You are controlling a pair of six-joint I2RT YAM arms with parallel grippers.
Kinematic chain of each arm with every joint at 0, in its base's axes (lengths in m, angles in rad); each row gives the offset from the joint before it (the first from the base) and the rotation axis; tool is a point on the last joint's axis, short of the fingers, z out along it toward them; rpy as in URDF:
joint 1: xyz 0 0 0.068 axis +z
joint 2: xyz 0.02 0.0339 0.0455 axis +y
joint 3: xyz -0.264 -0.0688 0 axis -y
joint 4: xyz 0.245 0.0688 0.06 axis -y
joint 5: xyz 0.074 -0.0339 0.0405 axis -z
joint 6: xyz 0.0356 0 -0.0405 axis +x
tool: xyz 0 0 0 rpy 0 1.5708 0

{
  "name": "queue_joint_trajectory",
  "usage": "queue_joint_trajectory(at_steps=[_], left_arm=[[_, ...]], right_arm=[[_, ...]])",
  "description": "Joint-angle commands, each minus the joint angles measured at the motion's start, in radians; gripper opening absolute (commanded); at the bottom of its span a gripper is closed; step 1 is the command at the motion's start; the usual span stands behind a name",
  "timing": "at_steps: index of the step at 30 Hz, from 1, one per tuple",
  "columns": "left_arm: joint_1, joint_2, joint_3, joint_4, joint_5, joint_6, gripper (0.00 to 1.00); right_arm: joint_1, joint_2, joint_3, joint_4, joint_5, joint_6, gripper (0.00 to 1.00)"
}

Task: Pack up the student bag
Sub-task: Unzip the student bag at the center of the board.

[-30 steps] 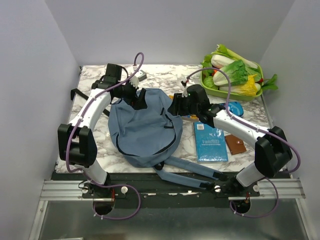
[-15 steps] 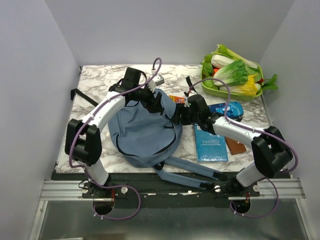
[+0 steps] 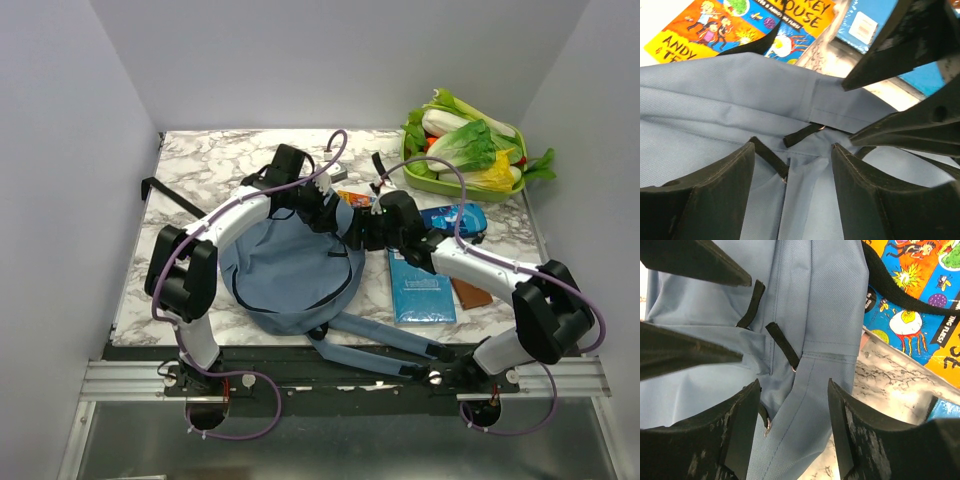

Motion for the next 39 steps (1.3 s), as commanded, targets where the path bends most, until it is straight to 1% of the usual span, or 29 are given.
queue_joint_trajectory(at_steps=[1, 6, 13, 19, 22, 23, 25, 26, 29, 32, 34, 36, 38, 39], left_arm=[[0.0, 0.014, -0.031, 0.048, -0.094, -0.001, 0.68], [0.002, 0.002, -0.063, 0.091, -0.14, -0.01, 0.67], [-0.001, 0.033, -0.06, 0.109, -0.122, -0.036, 0.68], [-0.004, 0.051, -0.04, 0.132, -0.108, -0.056, 0.66], [-0.007, 0.062, -0.036, 0.129, -0.099, -0.056, 0.49], [-0.007, 0.06, -0.037, 0.128, -0.096, -0.052, 0.36], [-0.009, 0.054, -0.046, 0.129, -0.097, -0.047, 0.24], [-0.009, 0.05, -0.048, 0.125, -0.097, -0.039, 0.16], [-0.009, 0.04, -0.05, 0.099, -0.093, -0.03, 0.08], [-0.007, 0.004, -0.062, 0.089, -0.086, -0.03, 0.03], [-0.007, -0.021, -0.076, 0.097, -0.085, -0.035, 0.0], [-0.007, -0.052, -0.089, 0.097, -0.088, -0.038, 0.0], [-0.006, -0.076, -0.1, 0.094, -0.091, -0.044, 0.0], [-0.006, -0.085, -0.106, 0.094, -0.09, -0.045, 0.0]], right_arm=[[0.008, -0.034, -0.034, 0.027, 0.005, 0.001, 0.64], [0.01, -0.064, -0.08, 0.041, 0.01, 0.009, 0.63], [0.01, -0.09, -0.12, 0.066, 0.004, 0.029, 0.63], [0.01, -0.104, -0.13, 0.076, -0.002, 0.034, 0.61], [0.01, -0.108, -0.13, 0.075, 0.001, 0.032, 0.59], [0.01, -0.11, -0.13, 0.076, 0.004, 0.032, 0.59], [0.008, -0.114, -0.13, 0.076, 0.008, 0.032, 0.58], [0.01, -0.113, -0.129, 0.076, 0.008, 0.032, 0.57], [0.01, -0.102, -0.118, 0.08, 0.001, 0.031, 0.57], [0.01, -0.07, -0.088, 0.084, -0.005, 0.023, 0.57], [0.01, -0.045, -0.066, 0.084, -0.012, 0.003, 0.57], [0.011, -0.012, -0.022, 0.081, -0.028, -0.014, 0.57], [0.011, 0.008, 0.018, 0.077, -0.042, -0.04, 0.6], [0.013, 0.024, 0.031, 0.073, -0.045, -0.052, 0.63]])
